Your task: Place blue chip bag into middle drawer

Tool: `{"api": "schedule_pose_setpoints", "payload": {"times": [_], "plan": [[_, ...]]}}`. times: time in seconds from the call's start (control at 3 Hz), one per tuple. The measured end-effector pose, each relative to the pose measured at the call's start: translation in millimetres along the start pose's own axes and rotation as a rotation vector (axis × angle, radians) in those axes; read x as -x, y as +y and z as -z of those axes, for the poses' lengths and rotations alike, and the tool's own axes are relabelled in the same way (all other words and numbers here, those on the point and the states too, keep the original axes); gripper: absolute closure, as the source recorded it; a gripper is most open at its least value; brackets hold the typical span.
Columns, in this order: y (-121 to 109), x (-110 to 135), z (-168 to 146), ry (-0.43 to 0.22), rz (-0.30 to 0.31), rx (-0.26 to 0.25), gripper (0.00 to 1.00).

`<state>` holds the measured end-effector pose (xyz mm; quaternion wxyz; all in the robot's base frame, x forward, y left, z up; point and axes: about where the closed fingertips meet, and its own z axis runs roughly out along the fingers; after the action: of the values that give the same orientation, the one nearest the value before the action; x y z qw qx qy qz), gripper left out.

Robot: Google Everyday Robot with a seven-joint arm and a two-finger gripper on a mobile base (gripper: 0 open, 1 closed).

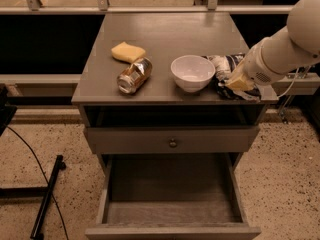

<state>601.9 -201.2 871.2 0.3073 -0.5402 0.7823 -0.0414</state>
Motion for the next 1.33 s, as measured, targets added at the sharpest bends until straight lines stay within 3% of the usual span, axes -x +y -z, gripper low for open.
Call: {"api": "schedule_pose_setpoints", "payload": {"times": [0.33,0.67,1.0,1.33], "plan": [[12,14,39,-0.072,0.025,-0.012,1.0],[40,10,78,-0.089,0.014,0.014,1.0],[71,-16,86,-0.075,-0.042,0.075,1.0],[97,-35,71,-0.036,-0.04,0.139,1.0]]}}
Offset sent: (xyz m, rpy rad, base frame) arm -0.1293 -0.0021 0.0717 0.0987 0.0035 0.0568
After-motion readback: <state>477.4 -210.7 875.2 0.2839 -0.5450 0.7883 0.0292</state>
